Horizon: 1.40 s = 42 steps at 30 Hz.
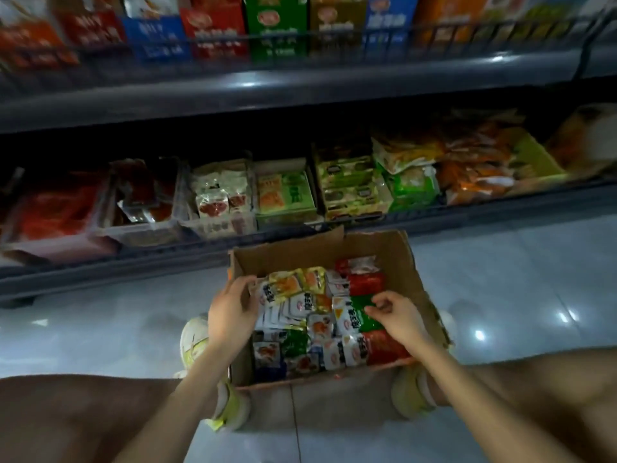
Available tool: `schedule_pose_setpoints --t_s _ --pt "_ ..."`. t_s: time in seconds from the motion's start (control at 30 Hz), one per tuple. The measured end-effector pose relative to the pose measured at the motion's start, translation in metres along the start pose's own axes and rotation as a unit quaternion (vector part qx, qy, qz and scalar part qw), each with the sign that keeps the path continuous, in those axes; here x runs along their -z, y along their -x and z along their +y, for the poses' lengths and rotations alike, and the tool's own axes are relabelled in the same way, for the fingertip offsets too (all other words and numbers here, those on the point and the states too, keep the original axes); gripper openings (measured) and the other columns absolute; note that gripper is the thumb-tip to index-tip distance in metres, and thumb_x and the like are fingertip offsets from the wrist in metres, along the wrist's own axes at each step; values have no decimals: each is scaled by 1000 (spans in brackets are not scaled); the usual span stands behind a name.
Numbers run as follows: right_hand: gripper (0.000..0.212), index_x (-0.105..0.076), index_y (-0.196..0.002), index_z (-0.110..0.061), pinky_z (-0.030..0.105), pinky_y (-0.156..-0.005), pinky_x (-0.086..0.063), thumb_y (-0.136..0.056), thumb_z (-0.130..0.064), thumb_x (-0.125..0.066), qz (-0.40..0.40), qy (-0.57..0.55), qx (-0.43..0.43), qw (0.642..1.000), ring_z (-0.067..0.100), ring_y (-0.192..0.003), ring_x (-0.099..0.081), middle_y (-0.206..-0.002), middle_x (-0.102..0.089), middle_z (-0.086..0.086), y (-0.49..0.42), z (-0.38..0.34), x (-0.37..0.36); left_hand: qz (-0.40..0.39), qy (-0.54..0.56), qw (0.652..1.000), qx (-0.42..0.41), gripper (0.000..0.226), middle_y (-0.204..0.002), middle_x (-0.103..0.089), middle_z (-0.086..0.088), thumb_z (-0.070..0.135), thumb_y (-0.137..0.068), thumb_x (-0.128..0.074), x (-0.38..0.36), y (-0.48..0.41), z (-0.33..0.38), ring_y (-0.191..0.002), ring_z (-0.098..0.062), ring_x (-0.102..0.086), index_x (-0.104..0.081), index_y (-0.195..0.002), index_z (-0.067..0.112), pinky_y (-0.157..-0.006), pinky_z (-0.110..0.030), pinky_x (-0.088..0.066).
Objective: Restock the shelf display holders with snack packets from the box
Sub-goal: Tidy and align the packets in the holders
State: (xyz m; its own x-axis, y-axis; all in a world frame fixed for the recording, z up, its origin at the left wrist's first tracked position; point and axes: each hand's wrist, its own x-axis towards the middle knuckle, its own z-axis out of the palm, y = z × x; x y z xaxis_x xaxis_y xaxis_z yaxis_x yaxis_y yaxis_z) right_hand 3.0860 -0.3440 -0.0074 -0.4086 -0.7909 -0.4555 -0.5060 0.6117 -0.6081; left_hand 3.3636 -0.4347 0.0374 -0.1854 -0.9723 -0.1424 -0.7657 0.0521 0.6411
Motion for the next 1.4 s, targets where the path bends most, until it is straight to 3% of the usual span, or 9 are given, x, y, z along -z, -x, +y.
schedule_pose_setpoints --t_s 0.17,0.37,0.53,0.7,0.97,1.1,1.2,1.3,1.4 --pt "42 -57 -126 -18 30 -88 -49 -88 -34 -65 -58 69 -44 995 19 -111 -60 -124 -62 2 -29 38 -39 6 -44 999 19 34 -126 -58 -14 11 -90 -59 -39 -5 -30 -114 -36 -54 -59 -124 8 -88 -45 -47" --pt "38 -55 -125 -20 32 -94 -43 -90 -33 -60 -90 149 -24 984 22 -119 -53 -129 -58 1 -70 52 -66 5 -35 999 -16 31 -122 -62 -8 8 -88 -61 -67 -17 -30 -115 -28 -54 -62 -119 9 -93 -37 -41" --pt "57 -46 -134 -23 38 -108 -32 -82 -27 -69 -102 198 7 975 22 -132 -38 -140 -47 -1 -114 61 -69 -4 15 1000 -7 28 -114 -64 0 7 -89 -62 -81 -24 -29 -110 -21 -56 -64 -115 13 -90 -30 -39" --pt "71 -36 -142 -28 48 -113 -22 -80 -42 -69 -155 266 16 951 26 -139 -29 -148 -38 1 -132 75 -70 -28 42 998 34 29 -115 -61 5 10 -90 -60 -88 -28 -37 -106 -16 -55 -62 -118 19 -88 -34 -45" --pt "45 -58 -124 -32 38 -101 -21 -83 -51 -61 -139 373 78 914 18 -126 -38 -132 -51 -4 -127 73 -60 -44 64 995 62 26 -109 -56 12 10 -91 -59 -97 -25 -34 -105 -17 -57 -63 -115 19 -87 -38 -50" --pt "31 -66 -113 -28 35 -102 -27 -85 -41 -65 -100 226 48 968 22 -118 -50 -120 -63 -4 -113 80 -60 -54 109 989 85 21 -102 -57 15 11 -93 -57 -102 -25 -25 -93 0 -54 -62 -109 23 -75 -13 -42" --pt "10 -68 -89 -21 31 -82 -50 -85 -30 -69 17 18 10 1000 11 -80 -65 -86 -70 -4 -100 60 -50 -63 173 976 117 18 -99 -61 13 11 -93 -57 -106 -27 -15 -93 2 -55 -63 -108 19 -73 -8 -42" --pt "3 -67 -85 -18 18 -60 -53 -84 -18 -70 26 -291 -83 953 6 -72 -68 -81 -72 -5 -81 16 -37 -102 254 945 179 19 -103 -63 9 22 -94 -56 -110 -32 0 -101 -9 -58 -63 -111 17 -78 -16 -43" --pt "11 -71 -93 -14 32 -77 -54 -82 -19 -71 -66 -428 -164 886 17 -86 -71 -90 -75 2 -65 -12 -42 -158 370 877 261 18 -108 -68 3 37 -92 -56 -112 -34 19 -106 -17 -62 -62 -103 25 -96 -36 -47"
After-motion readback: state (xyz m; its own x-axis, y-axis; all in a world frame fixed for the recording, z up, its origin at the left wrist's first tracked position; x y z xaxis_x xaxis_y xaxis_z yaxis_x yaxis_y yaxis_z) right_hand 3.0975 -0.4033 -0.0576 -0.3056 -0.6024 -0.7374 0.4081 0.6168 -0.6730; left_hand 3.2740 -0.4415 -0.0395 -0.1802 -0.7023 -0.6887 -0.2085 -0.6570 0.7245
